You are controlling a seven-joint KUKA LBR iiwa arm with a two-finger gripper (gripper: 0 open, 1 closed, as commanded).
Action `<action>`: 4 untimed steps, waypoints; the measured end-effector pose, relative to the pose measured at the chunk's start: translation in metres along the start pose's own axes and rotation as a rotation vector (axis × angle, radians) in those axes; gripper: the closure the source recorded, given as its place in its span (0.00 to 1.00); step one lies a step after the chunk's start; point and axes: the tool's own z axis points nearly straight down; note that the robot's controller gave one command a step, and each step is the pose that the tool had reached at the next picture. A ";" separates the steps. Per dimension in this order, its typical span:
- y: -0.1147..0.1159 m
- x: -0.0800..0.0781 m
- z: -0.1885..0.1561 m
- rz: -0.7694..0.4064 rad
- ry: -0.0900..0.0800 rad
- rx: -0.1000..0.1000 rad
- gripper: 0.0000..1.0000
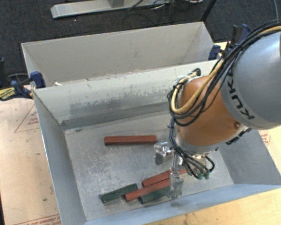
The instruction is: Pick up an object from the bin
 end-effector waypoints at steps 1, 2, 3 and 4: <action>0.007 0.000 0.056 0.002 -0.005 -0.001 0.00; 0.013 -0.006 0.053 -0.030 -0.004 0.000 0.00; 0.010 -0.002 0.055 -0.001 0.000 -0.002 1.00; 0.010 -0.002 0.055 0.000 0.000 -0.002 1.00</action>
Offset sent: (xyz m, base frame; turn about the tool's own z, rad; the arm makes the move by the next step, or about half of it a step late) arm 0.0038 0.0132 -0.0543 -0.0320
